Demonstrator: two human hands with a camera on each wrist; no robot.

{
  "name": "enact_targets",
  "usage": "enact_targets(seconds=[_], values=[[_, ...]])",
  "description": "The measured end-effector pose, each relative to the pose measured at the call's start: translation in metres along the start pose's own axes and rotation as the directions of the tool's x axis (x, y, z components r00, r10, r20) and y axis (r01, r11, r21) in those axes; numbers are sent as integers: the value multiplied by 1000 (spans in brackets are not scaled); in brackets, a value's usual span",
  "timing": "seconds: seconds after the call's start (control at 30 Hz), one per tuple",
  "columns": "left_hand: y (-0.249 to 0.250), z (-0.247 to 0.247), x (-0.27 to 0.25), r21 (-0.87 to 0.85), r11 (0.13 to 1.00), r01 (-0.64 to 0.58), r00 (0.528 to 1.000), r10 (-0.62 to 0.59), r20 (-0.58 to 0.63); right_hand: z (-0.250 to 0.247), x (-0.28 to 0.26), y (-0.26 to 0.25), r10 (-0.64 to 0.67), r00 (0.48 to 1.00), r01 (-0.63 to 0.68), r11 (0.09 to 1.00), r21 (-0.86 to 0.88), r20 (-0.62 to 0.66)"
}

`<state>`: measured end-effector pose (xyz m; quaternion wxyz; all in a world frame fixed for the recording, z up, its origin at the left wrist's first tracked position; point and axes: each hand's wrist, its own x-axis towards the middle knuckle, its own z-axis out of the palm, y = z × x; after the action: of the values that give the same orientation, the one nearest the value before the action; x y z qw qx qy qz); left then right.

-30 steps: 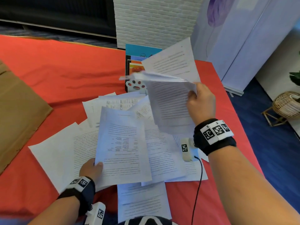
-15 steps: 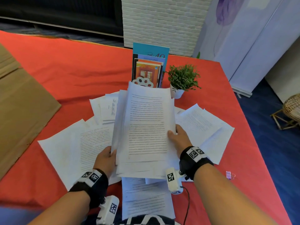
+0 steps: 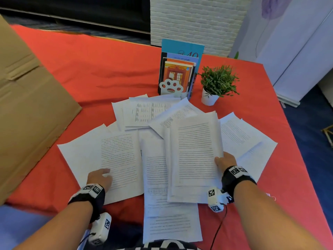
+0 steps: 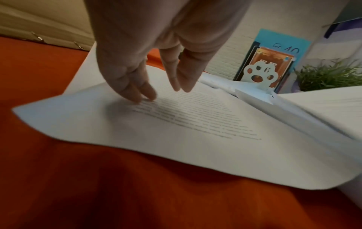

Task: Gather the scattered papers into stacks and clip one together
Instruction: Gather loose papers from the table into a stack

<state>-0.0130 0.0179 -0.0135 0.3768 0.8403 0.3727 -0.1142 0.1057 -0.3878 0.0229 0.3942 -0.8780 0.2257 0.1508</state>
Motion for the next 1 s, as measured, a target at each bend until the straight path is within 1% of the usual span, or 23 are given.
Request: enact_targets(seconds=[0.07,0.13,0.2,0.27,0.33,0.37,0.43,0.47,0.5,0.57,0.6,0.63,0.7,0.73,0.77,0.83,0.87,0.9,1.0], values=[[1,3,0,34,999,-10,1000,10,3,7,0,5,27,999,-29,992,-126,-24],[2,5,1,18,1000,12,999,-12,-34,15,-2,9,54,998,-62,971,-231,-42],[0,3,2,24,997,70,992,-67,-109,24,-2,15,43,999,-41,971,-237,4],[-4,1,0,59,989,135,980,-124,-157,31,-4,18,-3,999,13,977,-213,45],[-7,1,-3,60,986,158,978,-148,-150,32,-6,16,-74,997,75,984,-162,13],[-8,0,-3,44,987,153,980,-145,-134,30,-7,13,-110,994,109,988,-110,-10],[-8,-1,-3,-1,994,111,988,-110,-112,20,-11,4,-147,988,149,987,53,-47],[-8,-2,-2,-29,997,73,989,-76,-129,14,-14,-1,-160,985,167,979,119,-65],[-9,-3,-1,-50,998,28,985,-36,-170,10,-17,-5,-180,980,192,966,172,-87],[-12,-6,0,-120,992,-34,958,-2,-287,4,-19,-13,-216,968,243,933,265,-129],[-13,-8,0,-162,986,-39,942,-18,-336,4,-19,-16,-225,964,259,914,313,-142],[-16,-10,1,-219,976,-12,930,-69,-360,6,-21,-18,-233,962,270,896,354,-143],[-22,-16,4,-335,939,74,918,-195,-345,14,-22,-17,-232,967,255,899,355,-106],[-25,-18,5,-350,929,122,916,-241,-321,20,-24,-16,-216,975,224,917,329,-62],[-28,-20,5,-299,936,186,910,-279,-306,28,-26,-11,-193,981,185,936,299,-4],[-33,-22,5,-130,943,306,900,-331,-285,46,-36,0,-143,985,117,967,228,101],[-34,-23,4,-87,939,333,897,-344,-277,54,-41,5,-121,984,95,978,186,134],[-34,-22,3,-72,940,333,904,-340,-258,61,-45,12,-105,982,81,985,153,156],[-37,-23,4,-111,952,287,930,-304,-206,73,-56,26,-54,977,37,996,87,206]])
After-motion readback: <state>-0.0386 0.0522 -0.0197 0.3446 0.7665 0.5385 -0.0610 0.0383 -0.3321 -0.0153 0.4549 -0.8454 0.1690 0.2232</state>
